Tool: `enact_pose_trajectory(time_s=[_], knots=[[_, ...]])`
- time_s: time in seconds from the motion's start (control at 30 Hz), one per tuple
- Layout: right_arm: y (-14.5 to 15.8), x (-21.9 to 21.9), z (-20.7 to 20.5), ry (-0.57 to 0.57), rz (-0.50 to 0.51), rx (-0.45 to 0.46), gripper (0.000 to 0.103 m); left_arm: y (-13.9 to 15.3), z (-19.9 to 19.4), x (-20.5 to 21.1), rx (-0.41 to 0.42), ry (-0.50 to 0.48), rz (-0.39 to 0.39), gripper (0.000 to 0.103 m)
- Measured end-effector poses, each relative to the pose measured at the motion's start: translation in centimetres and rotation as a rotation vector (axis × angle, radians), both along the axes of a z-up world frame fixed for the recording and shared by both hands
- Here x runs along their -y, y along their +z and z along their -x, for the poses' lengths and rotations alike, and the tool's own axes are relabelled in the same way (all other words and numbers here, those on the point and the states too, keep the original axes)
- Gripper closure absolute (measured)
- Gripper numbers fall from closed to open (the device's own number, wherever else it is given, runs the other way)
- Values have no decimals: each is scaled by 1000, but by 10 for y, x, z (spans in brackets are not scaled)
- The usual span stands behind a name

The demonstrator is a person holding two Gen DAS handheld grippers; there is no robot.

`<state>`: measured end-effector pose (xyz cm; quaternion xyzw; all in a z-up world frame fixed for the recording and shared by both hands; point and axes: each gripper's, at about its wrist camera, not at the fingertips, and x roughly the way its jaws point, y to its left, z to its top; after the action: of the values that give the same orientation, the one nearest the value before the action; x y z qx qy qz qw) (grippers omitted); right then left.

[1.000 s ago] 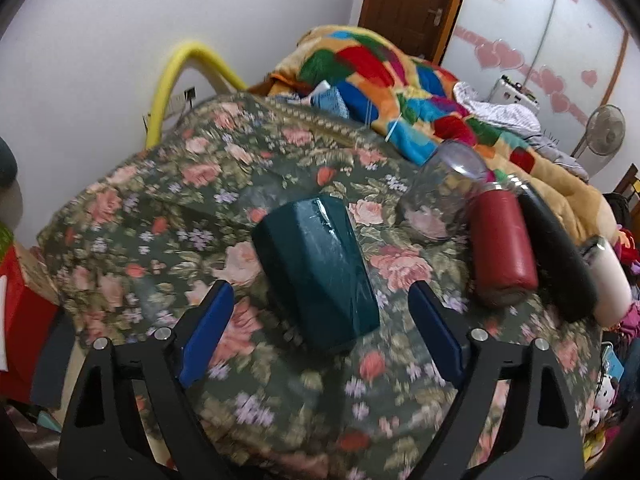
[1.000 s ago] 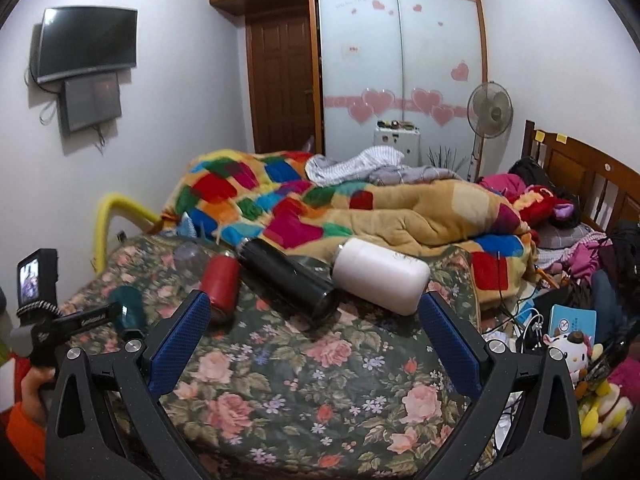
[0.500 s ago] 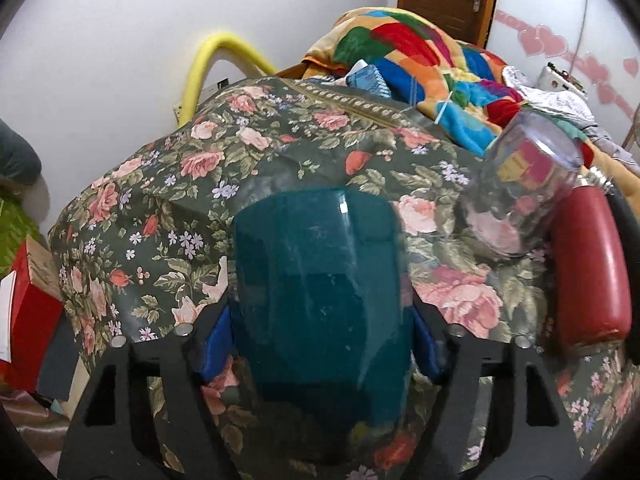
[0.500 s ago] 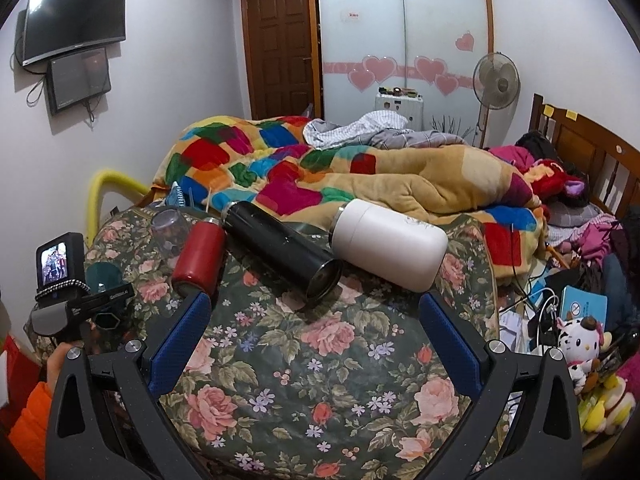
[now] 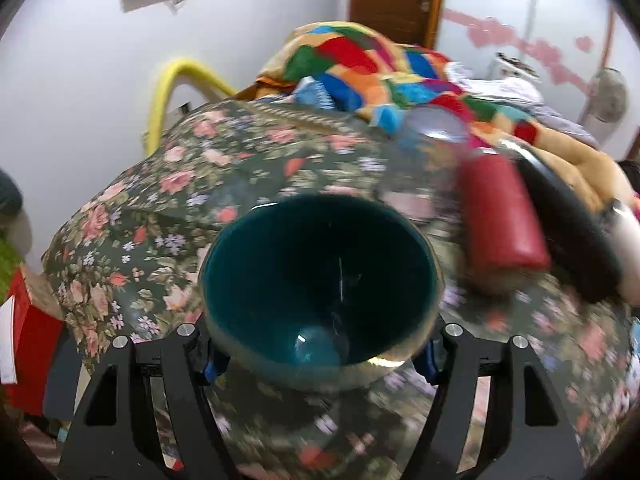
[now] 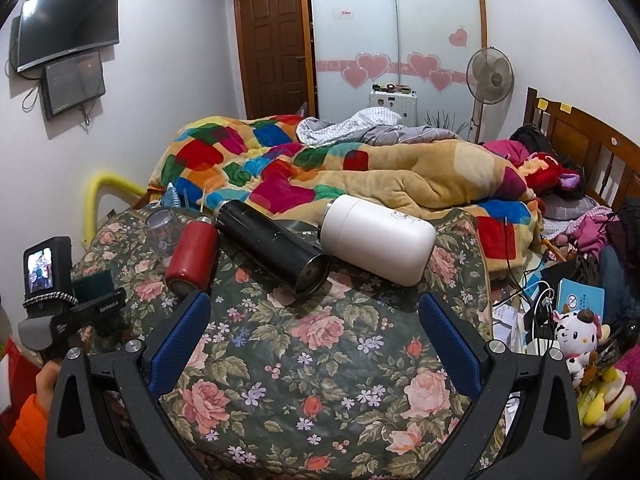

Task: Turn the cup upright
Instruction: 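Lift the green cup with the left gripper and rotate it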

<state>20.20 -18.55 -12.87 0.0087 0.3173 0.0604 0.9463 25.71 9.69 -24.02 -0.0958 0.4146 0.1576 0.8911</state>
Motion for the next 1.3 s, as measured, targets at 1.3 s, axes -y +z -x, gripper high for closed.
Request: enact_pose_trajectory(time_s=[1.3], knots=[[0,55,19,-78,-58,35,0,-6,15,218,-100,-576,-8,32]])
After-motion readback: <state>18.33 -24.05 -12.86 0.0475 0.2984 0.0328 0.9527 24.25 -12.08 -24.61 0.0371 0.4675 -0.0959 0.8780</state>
